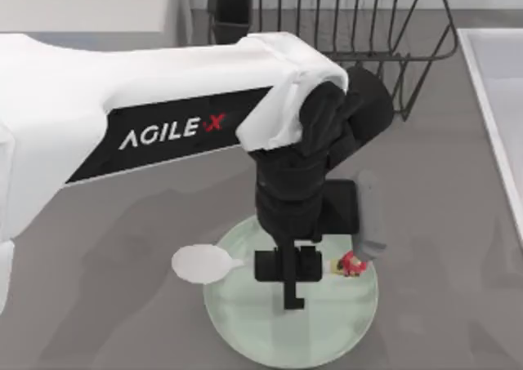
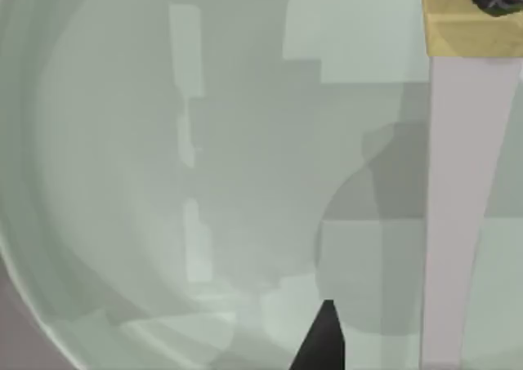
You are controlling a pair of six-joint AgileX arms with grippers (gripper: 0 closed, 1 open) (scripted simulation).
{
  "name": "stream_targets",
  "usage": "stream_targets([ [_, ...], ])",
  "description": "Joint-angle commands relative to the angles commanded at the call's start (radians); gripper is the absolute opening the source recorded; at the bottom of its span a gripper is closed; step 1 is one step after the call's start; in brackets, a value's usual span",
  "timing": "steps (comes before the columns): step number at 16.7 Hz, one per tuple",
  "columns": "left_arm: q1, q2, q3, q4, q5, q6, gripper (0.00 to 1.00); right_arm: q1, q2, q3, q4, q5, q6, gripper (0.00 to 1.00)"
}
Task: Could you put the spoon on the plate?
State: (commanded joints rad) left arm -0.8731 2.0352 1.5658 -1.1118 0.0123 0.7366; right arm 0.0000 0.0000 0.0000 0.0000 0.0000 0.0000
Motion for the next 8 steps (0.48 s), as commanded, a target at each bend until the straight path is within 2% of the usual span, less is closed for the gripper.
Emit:
stream_targets([
  [8,-0.041,-0.022,-0.033,0.079,0.010,0.034,0.00,0.000,0.000,0.000,0.000,0.000,0.000,1.00],
])
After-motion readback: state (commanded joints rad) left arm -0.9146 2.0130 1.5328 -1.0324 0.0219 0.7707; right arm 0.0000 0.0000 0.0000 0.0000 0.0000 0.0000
